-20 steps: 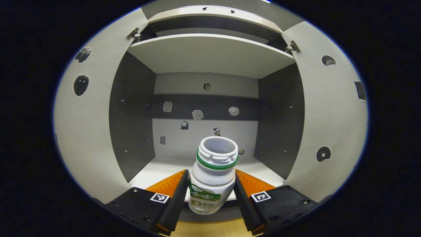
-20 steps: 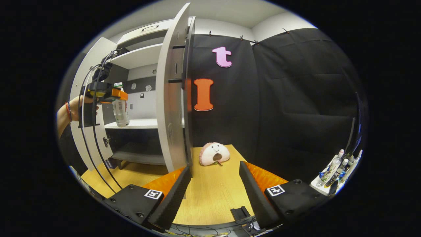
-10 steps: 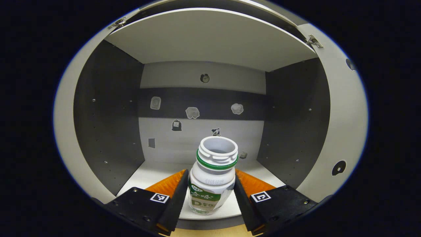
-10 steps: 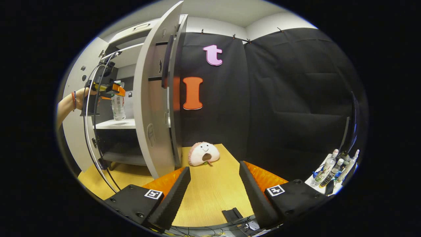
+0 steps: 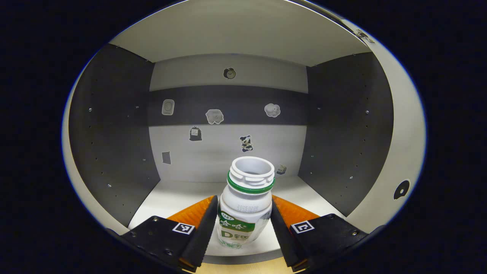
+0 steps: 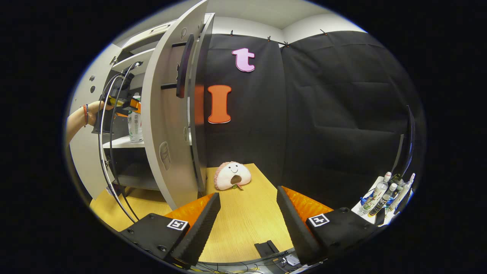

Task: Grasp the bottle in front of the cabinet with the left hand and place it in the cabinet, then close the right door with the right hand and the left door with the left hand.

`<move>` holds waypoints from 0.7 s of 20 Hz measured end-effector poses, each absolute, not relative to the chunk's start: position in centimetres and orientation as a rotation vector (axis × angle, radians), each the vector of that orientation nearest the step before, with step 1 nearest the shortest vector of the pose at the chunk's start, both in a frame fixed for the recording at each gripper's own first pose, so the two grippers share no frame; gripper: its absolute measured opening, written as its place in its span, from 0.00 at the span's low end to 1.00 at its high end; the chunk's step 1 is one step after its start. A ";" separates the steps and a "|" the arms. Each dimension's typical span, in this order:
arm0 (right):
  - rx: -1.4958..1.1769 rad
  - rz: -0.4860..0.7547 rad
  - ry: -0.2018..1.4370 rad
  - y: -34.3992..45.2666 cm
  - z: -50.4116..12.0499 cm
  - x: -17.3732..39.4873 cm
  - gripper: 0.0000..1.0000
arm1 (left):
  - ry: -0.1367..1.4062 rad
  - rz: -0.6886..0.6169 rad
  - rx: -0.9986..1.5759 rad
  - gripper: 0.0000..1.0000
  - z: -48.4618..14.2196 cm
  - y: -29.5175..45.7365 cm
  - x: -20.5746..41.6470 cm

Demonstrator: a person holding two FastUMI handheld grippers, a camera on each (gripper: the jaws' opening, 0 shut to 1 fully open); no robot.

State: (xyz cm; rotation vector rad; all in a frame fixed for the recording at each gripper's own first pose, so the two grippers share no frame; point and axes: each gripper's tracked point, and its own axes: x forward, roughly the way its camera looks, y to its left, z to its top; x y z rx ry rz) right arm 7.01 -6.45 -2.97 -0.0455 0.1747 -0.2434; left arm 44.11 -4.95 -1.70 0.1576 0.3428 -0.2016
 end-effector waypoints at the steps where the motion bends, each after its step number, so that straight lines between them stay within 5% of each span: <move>1: -0.044 -0.244 0.175 -6.5 -2.9 7.1 0.99 | 0.341 -0.197 0.157 0.78 -1.6 -4.9 44.2; 8: -0.050 -0.236 0.169 -6.0 -2.8 7.6 0.99 | 0.331 -0.198 0.145 0.92 -0.6 -4.4 43.2; 14: -0.073 -0.199 0.157 -4.7 -2.1 8.7 0.99 | 0.316 -0.175 0.129 0.94 0.4 -2.8 41.6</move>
